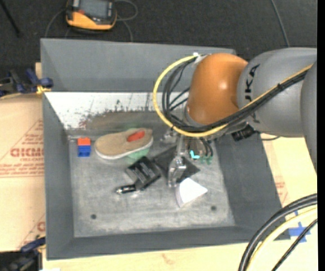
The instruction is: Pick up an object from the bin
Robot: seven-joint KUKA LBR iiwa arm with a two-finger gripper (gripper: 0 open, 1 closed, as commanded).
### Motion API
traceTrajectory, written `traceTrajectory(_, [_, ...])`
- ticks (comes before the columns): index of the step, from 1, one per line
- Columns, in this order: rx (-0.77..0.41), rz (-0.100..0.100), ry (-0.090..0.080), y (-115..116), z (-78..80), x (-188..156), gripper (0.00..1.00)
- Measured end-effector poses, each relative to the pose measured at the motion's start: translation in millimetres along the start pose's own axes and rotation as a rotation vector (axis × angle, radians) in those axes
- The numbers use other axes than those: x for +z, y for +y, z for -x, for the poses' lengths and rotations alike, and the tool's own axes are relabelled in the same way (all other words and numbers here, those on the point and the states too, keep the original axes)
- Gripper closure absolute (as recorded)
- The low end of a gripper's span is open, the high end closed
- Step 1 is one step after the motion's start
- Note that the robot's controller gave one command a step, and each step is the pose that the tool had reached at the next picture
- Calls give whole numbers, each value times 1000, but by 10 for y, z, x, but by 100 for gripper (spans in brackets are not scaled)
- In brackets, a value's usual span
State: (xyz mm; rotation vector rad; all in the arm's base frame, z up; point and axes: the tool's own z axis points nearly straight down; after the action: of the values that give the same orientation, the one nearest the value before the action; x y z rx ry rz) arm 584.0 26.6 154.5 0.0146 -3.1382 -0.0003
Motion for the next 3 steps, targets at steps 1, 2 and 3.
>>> traceTrajectory(1, [0, 0, -7, 1, 18, -37, 0])
traceTrajectory(2, [-55, 0, -17, -30, 97, 792, 100])
traceTrajectory(3, [-55, 0, -17, -30, 97, 792, 100])
